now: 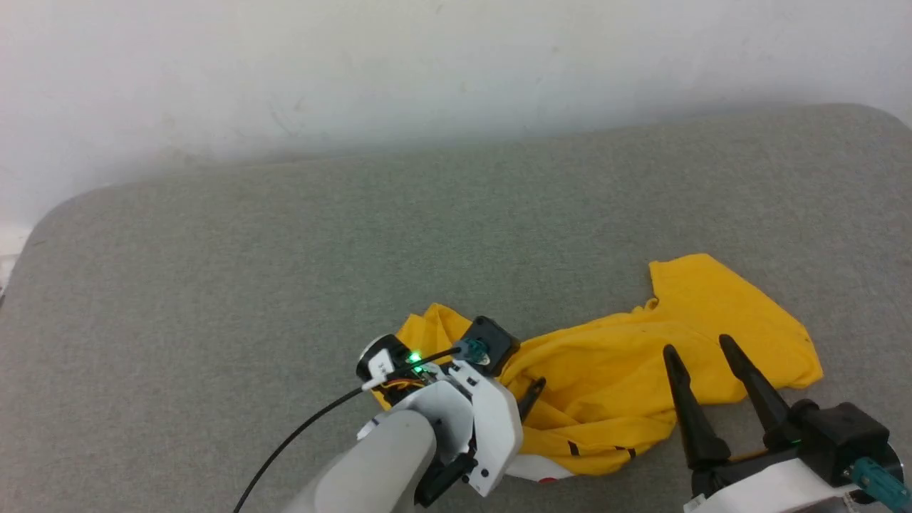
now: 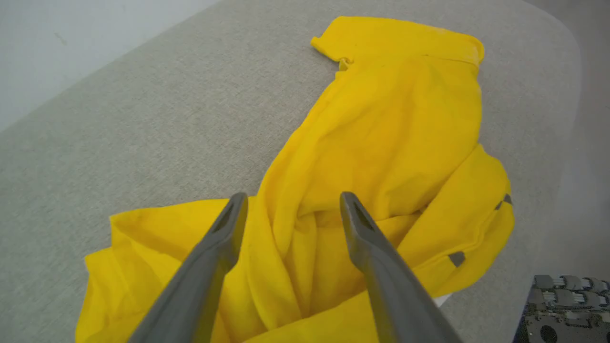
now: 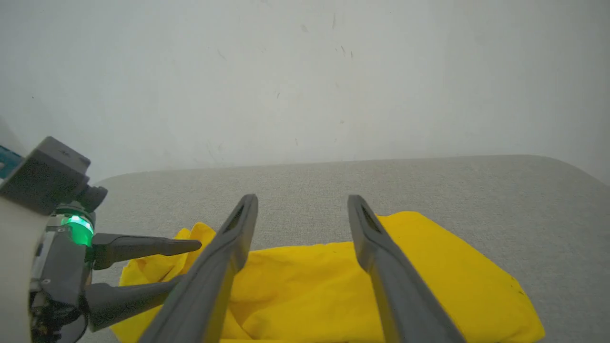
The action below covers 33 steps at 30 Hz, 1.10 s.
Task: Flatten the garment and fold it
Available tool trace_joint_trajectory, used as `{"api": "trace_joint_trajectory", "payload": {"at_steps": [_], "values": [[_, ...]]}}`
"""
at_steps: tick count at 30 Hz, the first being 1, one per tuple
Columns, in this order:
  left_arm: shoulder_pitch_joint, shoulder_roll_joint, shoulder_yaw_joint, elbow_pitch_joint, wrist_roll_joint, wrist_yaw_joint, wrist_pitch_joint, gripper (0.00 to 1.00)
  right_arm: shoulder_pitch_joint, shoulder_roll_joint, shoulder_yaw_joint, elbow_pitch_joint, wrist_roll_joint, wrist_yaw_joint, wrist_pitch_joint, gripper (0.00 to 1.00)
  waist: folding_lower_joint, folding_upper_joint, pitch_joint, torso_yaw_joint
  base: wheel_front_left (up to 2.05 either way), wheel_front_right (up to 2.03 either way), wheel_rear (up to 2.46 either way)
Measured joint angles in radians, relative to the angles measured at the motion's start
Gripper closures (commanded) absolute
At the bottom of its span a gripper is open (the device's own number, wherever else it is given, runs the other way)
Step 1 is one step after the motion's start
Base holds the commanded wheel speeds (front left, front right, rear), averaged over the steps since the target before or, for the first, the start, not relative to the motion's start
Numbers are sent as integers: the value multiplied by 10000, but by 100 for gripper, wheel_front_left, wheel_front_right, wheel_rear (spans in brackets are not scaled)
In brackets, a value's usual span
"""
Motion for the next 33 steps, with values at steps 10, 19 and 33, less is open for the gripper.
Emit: {"api": "trace_joint_trajectory", "payload": {"at_steps": [10,19,33], "values": [[-1879,788,-2433,1590,-1848,0,2299,0,-320,-4,33,115,178,0,-119,0,0,0,514,-580,0,0,0],[-3063,826,-3864,2171,-3498,2,4341,100,-502,-2,148,245,238,0,-184,0,-1,0,788,-891,0,0,0],[-1683,2740,-2004,414,-4569,1599,830,100,-277,-4,-169,257,397,0,-265,0,0,0,358,-350,0,0,0]]}}
